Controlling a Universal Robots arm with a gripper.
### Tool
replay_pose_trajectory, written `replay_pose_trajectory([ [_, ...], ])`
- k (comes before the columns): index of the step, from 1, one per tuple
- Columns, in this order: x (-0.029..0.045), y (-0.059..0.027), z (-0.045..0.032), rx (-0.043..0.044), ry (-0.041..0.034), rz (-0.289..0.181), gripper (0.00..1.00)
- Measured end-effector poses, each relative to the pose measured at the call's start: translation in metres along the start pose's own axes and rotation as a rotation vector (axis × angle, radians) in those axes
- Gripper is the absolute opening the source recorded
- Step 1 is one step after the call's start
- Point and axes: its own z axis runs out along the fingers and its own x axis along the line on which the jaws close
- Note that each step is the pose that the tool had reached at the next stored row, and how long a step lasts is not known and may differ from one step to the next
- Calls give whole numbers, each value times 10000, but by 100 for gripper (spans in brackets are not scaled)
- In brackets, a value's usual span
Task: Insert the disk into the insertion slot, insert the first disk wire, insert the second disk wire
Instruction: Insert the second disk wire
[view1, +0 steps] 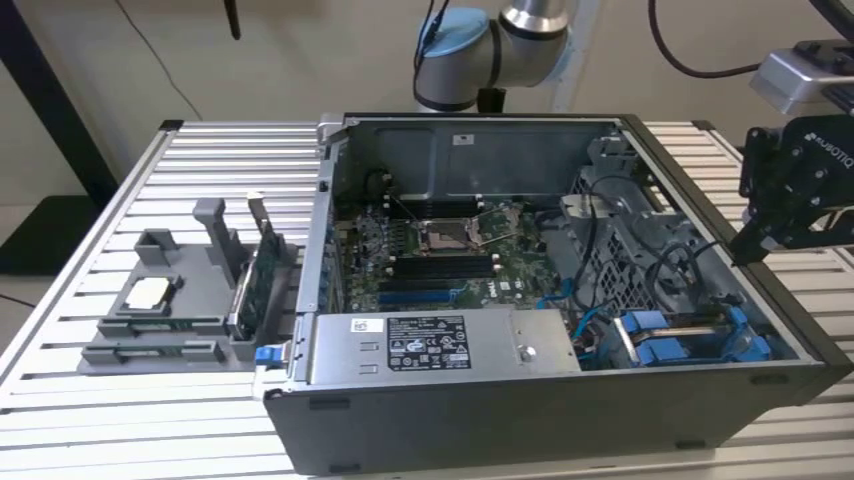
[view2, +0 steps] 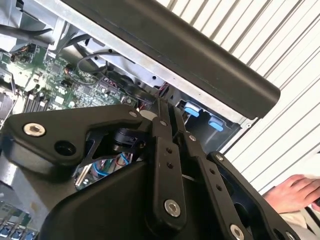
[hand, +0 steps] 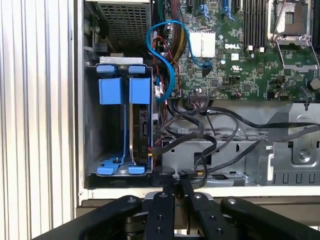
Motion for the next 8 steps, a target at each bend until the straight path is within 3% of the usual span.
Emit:
replay_pose_trajectory([
  [8, 0, 0, 0, -3, -1, 45, 15],
])
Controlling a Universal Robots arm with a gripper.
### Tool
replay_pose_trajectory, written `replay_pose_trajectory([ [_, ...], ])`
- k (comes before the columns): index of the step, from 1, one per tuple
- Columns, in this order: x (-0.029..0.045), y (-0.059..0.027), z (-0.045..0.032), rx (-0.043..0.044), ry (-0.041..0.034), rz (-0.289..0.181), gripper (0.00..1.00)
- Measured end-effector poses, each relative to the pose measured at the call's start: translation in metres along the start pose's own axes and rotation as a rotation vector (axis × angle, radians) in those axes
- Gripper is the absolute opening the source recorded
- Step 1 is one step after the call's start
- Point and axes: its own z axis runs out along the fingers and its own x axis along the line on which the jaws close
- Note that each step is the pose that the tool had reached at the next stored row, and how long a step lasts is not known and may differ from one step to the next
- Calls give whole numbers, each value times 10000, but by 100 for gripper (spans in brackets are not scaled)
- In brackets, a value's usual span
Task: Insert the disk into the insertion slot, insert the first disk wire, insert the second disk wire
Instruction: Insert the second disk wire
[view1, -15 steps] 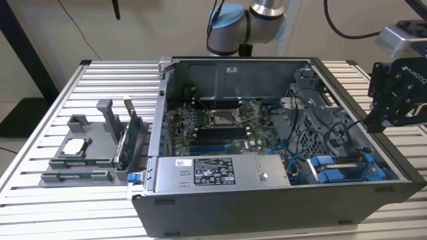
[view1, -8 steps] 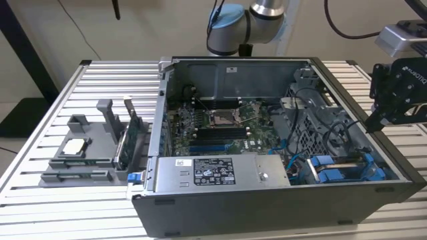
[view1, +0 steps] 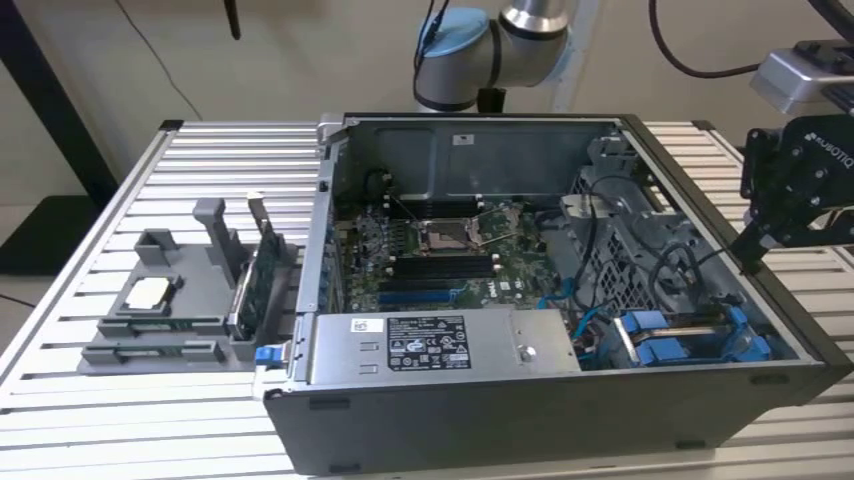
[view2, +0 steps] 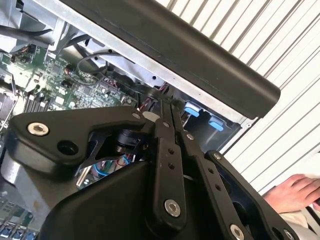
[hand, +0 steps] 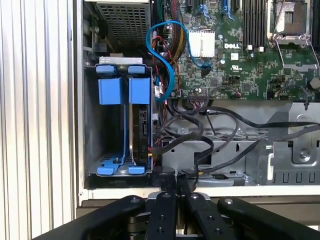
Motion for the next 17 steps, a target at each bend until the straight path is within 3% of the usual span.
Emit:
replay_pose_trajectory([
  [8, 14, -13, -28, -56, 0, 37, 16],
  [11, 24, -42, -30, -75, 0, 54, 29],
  [17, 50, -119, -33, -112, 0, 84, 29],
])
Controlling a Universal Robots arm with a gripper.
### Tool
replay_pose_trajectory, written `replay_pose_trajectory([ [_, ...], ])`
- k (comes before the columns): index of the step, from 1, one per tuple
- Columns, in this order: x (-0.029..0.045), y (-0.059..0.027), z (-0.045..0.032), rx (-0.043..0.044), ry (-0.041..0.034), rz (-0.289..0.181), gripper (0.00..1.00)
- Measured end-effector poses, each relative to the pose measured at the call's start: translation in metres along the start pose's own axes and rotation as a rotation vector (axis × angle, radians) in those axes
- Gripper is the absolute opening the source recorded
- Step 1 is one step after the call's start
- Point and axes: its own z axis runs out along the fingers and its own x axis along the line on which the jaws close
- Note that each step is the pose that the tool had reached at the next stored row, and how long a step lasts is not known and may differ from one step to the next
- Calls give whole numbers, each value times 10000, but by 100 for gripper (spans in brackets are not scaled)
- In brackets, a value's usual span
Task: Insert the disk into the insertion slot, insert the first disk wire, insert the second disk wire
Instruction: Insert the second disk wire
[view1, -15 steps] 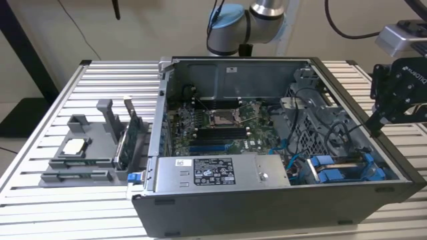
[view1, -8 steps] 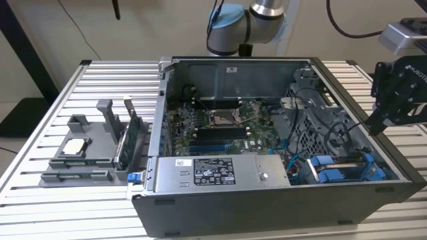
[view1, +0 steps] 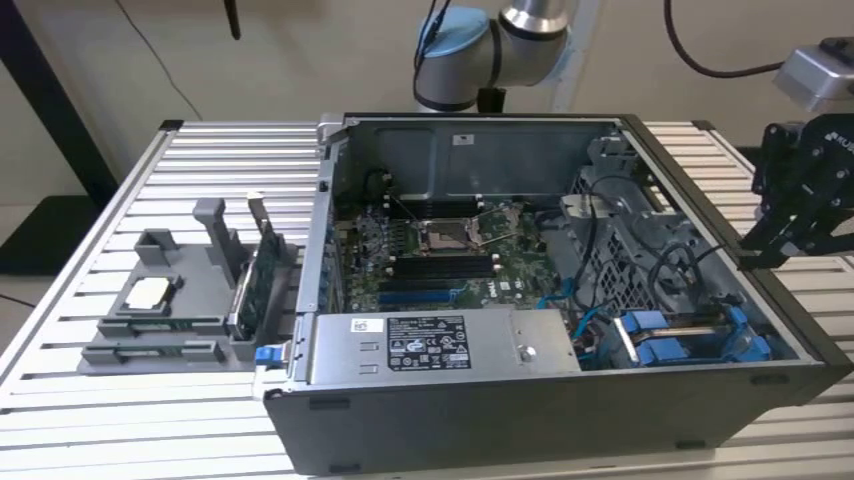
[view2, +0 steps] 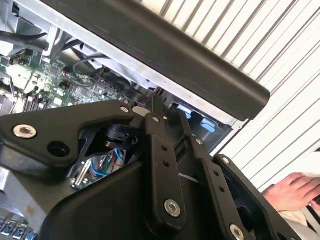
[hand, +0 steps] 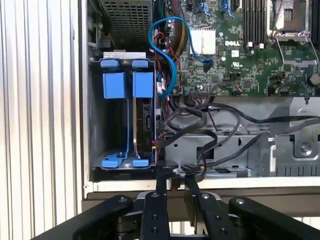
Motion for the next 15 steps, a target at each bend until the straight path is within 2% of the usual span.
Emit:
replay_pose_trajectory([
  [3, 3, -14, 3, -14, 0, 44, 29],
  [6, 8, -16, 15, -69, -8, 189, 29],
  [15, 12, -17, 66, -337, -24, 922, 27],
])
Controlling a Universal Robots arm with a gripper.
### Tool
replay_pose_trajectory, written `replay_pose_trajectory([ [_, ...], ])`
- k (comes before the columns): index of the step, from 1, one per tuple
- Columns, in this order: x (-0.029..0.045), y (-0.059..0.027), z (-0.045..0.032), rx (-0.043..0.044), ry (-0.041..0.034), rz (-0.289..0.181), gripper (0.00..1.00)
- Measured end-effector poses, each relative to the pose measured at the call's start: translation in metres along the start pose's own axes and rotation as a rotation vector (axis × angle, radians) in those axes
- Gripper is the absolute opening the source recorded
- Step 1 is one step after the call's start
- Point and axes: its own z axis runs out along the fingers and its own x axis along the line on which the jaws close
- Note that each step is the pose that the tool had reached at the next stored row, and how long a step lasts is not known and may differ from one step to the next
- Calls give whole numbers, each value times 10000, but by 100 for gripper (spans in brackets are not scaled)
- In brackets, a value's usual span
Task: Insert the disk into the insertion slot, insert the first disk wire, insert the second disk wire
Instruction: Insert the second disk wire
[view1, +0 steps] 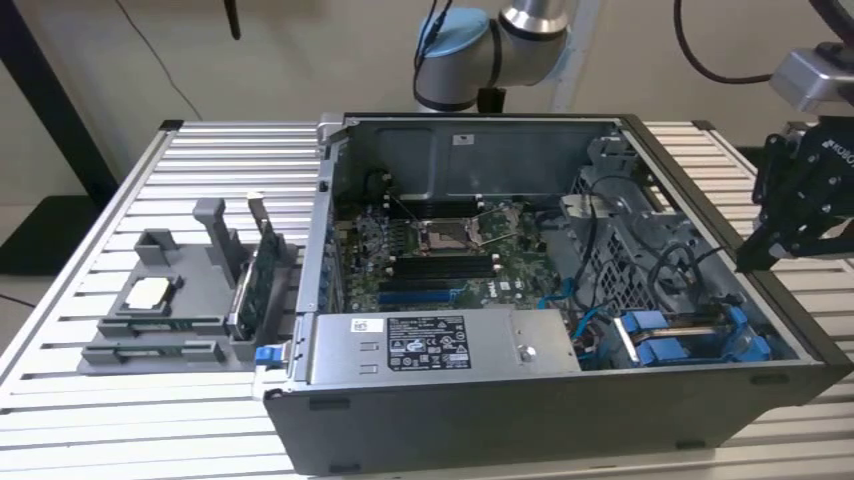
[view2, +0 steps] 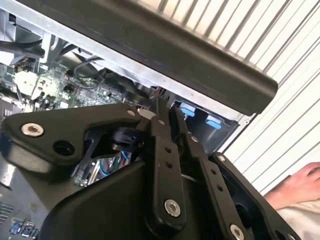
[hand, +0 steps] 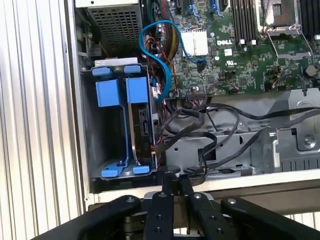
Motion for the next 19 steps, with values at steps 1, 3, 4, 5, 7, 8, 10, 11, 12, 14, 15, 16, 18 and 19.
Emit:
replay_pose_trajectory([
  [1, 0, 0, 4, -22, -6, 58, 20],
  [3, 1, -1, 10, -52, -15, 156, 20],
  [4, 4, -2, 10, -65, -19, 203, 20],
  [5, 7, -2, 10, -76, -22, 247, 20],
  [7, 13, -3, 9, -90, -34, 327, 17],
  [8, 15, -3, 8, -94, -41, 357, 17],
  [10, 15, -2, -1, -98, -53, 390, 16],
  [11, 15, 1, -13, -97, -59, 401, 16],
  [12, 15, 9, -29, -98, -68, 411, 16],
  [14, 18, 48, -55, -102, -108, 436, 16],
  [15, 20, 71, -63, -104, -132, 449, 16],
  [16, 22, 99, -70, -108, -163, 464, 16],
  [18, 28, 153, -86, -113, -218, 493, 16],
  [19, 31, 180, -92, -115, -245, 508, 16],
])
